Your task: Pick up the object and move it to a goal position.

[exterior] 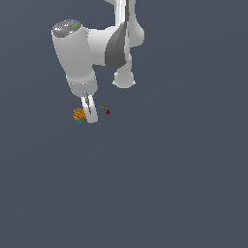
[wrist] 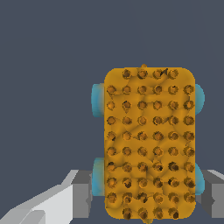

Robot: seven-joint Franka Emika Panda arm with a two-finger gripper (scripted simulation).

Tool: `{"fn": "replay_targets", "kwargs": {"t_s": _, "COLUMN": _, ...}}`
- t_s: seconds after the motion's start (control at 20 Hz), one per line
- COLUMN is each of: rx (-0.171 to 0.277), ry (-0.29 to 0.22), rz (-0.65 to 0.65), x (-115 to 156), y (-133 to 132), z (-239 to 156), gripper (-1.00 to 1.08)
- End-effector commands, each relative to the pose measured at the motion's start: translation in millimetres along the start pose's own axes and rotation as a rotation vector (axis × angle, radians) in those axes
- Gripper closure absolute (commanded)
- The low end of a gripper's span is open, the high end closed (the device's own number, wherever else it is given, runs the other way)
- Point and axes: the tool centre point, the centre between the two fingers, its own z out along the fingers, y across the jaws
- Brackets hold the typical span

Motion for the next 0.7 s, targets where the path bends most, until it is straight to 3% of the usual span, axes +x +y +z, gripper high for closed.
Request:
{"fn": "replay_targets", "kwargs": {"t_s": 0.0, "rx": -0.001, "ry": 0.001, "rz": 0.0, "x": 8, "y": 7, "z": -29, "gripper": 1.08}}
{"fn": "replay_targets", "kwargs": {"t_s": 0.65, "rx": -0.001, "ry": 0.002, "rz": -0.002, "x": 42, "y": 31, "z": -154, "gripper": 1.08}}
